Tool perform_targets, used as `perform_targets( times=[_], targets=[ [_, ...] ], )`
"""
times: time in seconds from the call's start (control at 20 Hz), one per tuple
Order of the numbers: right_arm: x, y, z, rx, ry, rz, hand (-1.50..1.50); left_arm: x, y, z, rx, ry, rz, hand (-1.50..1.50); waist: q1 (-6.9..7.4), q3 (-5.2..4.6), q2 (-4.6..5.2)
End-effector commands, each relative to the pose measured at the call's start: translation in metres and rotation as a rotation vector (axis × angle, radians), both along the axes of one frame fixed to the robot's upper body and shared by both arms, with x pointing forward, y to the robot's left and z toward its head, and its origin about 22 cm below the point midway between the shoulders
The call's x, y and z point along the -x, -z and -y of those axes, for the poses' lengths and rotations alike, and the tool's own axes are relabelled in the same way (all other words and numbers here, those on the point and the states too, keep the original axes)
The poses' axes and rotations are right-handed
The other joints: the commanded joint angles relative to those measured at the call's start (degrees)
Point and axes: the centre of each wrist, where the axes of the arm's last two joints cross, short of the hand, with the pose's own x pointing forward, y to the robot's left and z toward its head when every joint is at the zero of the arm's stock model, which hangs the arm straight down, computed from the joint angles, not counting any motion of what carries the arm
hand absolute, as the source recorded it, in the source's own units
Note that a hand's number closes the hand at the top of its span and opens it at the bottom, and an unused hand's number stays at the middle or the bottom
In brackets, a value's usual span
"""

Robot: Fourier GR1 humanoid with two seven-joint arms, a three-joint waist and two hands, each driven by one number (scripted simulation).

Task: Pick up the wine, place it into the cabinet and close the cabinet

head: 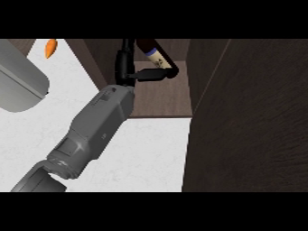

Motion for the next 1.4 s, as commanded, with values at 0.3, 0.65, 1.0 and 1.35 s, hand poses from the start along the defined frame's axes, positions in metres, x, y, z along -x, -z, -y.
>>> perform_targets(
  times=[0.3,0.65,1.0,1.35],
  targets=[
    [0.033,-0.033,0.011,-0.034,-0.017,0.055,-1.5,0.024,0.004,-0.012,0.067,0.066,0.059,-1.5,2.05,0.03,-0.78],
    [0.037,-0.031,0.004,-0.052,-0.01,0.048,-1.5,0.065,0.013,-0.012,0.127,0.138,0.038,-1.5,1.9,0.01,-0.9],
    [0.038,-0.037,0.002,-0.037,-0.009,0.046,-1.5,0.127,0.009,-0.006,0.189,0.172,0.036,-1.5,1.73,0.0,-0.74],
    [0.031,-0.027,0.001,-0.038,-0.018,0.055,-1.5,0.186,0.008,-0.012,0.199,0.168,0.074,-1.5,0.89,0.03,-0.24]
  ],
)
